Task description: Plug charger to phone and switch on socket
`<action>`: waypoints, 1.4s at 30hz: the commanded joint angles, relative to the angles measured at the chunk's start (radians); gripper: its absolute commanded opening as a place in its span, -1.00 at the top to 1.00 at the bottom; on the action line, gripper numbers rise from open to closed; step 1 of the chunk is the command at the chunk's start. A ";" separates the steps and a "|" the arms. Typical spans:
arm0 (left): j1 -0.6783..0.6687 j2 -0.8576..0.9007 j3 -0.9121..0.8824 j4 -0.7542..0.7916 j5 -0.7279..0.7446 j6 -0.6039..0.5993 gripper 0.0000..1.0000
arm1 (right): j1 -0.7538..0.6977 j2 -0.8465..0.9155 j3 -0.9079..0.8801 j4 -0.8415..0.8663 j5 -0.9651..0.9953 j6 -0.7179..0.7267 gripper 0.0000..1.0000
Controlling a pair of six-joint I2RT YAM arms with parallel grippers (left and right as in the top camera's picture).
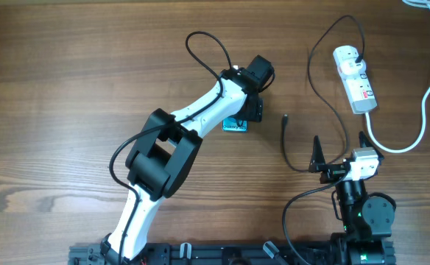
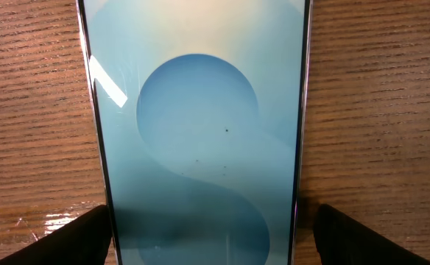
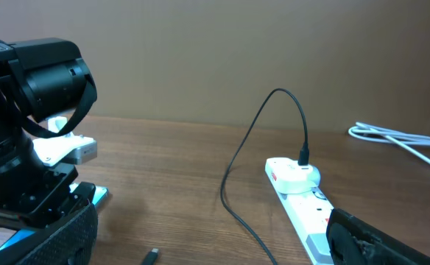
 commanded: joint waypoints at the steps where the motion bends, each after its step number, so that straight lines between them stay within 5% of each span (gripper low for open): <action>1: -0.003 0.063 -0.018 -0.004 0.005 0.006 -0.74 | 0.006 -0.002 -0.001 0.002 0.010 -0.002 -1.00; 42: -0.002 0.062 -0.018 -0.004 0.005 0.009 -0.50 | 0.006 -0.002 -0.001 0.002 0.010 -0.002 -0.99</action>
